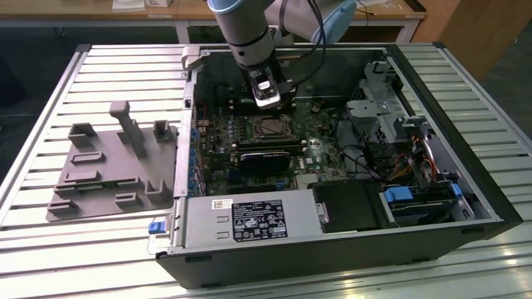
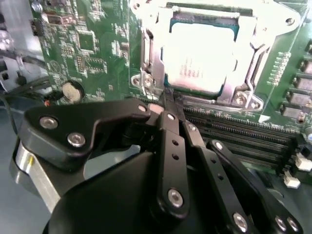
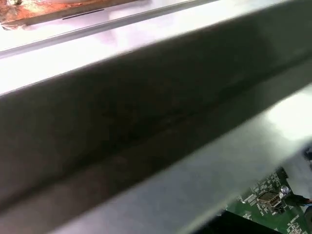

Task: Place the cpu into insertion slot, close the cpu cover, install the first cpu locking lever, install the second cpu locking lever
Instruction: 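Install the first cpu locking lever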

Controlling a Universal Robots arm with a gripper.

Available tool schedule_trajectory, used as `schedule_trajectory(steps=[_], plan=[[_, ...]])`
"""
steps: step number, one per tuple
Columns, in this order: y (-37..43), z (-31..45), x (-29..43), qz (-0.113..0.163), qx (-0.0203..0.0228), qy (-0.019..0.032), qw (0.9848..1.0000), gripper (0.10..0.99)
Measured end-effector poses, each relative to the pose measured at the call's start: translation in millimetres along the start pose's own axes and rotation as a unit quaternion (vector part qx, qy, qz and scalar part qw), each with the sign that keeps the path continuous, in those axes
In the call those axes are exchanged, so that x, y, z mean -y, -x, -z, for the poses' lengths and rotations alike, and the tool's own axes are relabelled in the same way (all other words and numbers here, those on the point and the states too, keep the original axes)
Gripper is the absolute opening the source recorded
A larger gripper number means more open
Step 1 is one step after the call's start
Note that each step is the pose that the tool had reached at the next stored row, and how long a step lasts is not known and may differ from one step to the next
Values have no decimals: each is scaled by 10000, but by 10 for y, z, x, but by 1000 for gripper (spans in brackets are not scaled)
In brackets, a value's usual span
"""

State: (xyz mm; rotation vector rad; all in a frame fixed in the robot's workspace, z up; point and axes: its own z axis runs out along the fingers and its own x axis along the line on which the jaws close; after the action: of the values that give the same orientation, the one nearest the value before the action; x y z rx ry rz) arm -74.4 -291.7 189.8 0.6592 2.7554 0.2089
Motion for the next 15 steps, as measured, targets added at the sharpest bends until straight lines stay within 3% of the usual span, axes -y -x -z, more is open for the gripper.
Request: schedule_trajectory(steps=[7,15], plan=[[10,31,-6,-1,0,0,10000,106],[56,205,-45,-1,0,1,10000,106]])
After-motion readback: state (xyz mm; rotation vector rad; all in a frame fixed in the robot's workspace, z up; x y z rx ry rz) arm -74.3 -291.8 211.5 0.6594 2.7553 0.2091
